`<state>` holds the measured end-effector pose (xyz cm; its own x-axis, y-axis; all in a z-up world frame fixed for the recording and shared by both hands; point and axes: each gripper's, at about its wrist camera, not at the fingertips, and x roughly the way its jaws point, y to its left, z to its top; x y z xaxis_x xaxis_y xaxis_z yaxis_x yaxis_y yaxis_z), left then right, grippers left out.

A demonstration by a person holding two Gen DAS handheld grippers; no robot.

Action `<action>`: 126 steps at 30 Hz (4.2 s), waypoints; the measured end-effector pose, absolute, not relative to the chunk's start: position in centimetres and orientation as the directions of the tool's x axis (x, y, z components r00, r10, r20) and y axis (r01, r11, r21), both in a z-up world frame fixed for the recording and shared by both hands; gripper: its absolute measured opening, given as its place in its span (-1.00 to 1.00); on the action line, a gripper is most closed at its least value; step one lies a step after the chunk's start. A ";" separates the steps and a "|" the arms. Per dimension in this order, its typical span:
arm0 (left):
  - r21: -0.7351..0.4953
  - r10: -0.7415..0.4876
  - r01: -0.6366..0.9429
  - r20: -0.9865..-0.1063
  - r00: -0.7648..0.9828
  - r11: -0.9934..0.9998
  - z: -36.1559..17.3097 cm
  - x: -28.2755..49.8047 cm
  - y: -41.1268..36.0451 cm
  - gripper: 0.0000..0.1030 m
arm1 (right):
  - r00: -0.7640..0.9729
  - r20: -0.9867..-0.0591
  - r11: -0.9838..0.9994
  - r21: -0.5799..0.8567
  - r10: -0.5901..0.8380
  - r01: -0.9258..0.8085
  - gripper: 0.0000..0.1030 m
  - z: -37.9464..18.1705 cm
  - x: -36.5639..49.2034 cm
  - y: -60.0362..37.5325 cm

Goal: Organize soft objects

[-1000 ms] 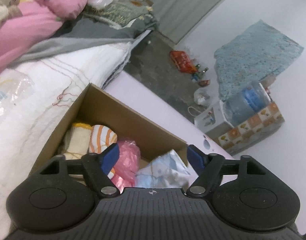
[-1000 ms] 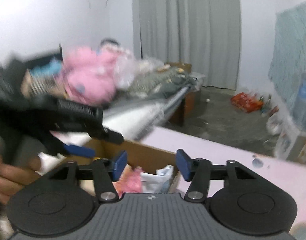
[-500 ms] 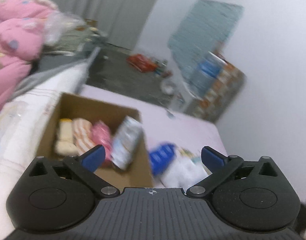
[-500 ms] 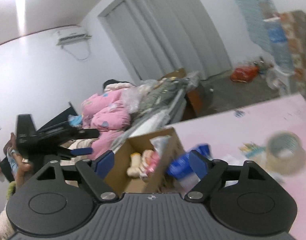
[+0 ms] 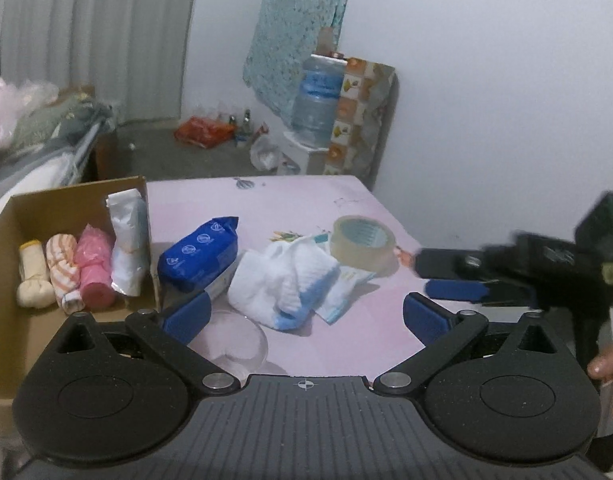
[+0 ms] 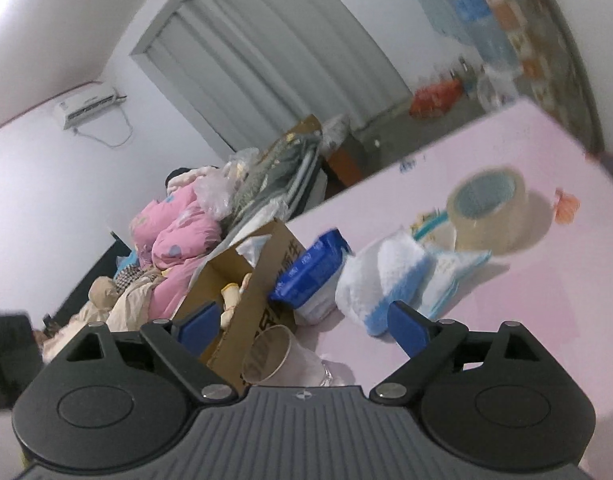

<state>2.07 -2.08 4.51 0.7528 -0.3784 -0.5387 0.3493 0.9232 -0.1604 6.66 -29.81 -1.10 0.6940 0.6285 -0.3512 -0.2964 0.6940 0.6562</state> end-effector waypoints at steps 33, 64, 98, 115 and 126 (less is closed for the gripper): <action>-0.282 -0.453 0.357 -0.459 0.765 0.890 1.7 1.6 1.6 0.99 | 0.541 -0.661 0.838 0.519 0.519 -0.170 -0.74 -9.9 17.2 -23.5; -0.261 -0.392 0.298 -0.489 0.779 0.918 0.7 -1.1 3.1 0.99 | 0.691 -0.652 0.946 0.277 0.313 -0.167 -0.24 -9.6 14.2 -24.0; -0.065 -0.392 0.543 -0.765 0.511 0.837 -6.6 1.9 -9.4 0.45 | 0.625 -0.434 0.639 0.756 0.649 -0.138 -0.41 -8.2 1.5 -33.3; -0.101 -0.470 0.569 -0.689 0.552 0.816 -3.5 0.1 -6.5 0.63 | 0.502 -0.481 0.565 0.825 0.718 -0.017 -0.21 -13.2 10.0 -31.1; -0.114 -0.541 0.641 -0.660 0.522 0.759 -2.1 1.4 -8.9 0.36 | 0.531 -0.266 0.299 0.954 0.805 0.025 0.49 -15.4 9.8 -33.5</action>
<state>1.40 -8.87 -2.11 0.5220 -0.5406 -0.6598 0.6412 0.7588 -0.1145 9.76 -33.53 -15.41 0.5308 0.8046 -0.2663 0.0247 0.2994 0.9538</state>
